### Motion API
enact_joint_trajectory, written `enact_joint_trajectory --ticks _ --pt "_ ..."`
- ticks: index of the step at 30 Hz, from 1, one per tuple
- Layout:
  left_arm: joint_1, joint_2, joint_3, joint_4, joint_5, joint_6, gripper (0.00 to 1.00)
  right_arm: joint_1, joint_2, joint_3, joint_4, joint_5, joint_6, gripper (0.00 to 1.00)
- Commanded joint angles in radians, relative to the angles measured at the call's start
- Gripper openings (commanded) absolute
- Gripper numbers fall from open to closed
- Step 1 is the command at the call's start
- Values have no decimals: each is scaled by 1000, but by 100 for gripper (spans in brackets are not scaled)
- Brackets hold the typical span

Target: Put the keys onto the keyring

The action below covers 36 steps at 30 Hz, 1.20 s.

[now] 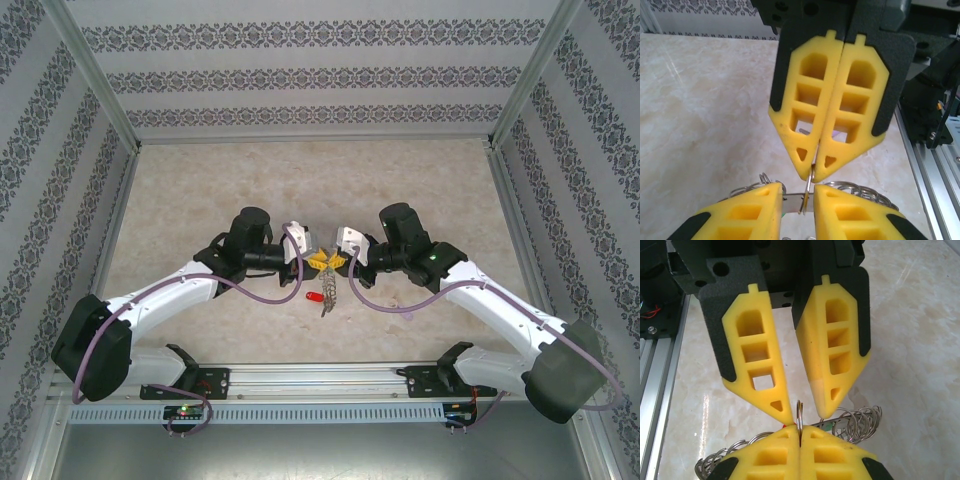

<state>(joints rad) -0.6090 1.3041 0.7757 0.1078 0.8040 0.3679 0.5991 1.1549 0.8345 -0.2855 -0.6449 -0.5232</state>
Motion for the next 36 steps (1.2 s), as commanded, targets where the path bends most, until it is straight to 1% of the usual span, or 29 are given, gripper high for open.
enact_joint_trajectory --ticks 1,9,13,16,23,27,30,31,36 --pt "-9 -11 24 -49 10 43 25 1 0 39 2 -39 -9 0" --pt "-12 16 44 -30 37 38 25 1 5 41 17 -51 12 0" --pt "-15 25 48 -31 42 42 23 1 6 46 11 -40 17 0" --pt "-18 30 52 -44 43 50 17 0 5 48 14 -41 20 0" --pt "-22 33 55 -69 34 63 17 1 12 55 15 -42 27 0" --pt "-23 33 57 -77 35 71 11 2 16 57 21 -42 32 0" --pt "-25 32 56 -77 35 72 5 2 16 56 25 -42 40 0" --pt "-25 34 57 -80 32 74 0 2 15 56 28 -42 43 0" --pt "-25 31 50 -76 31 73 0 2 5 50 30 -39 46 0"
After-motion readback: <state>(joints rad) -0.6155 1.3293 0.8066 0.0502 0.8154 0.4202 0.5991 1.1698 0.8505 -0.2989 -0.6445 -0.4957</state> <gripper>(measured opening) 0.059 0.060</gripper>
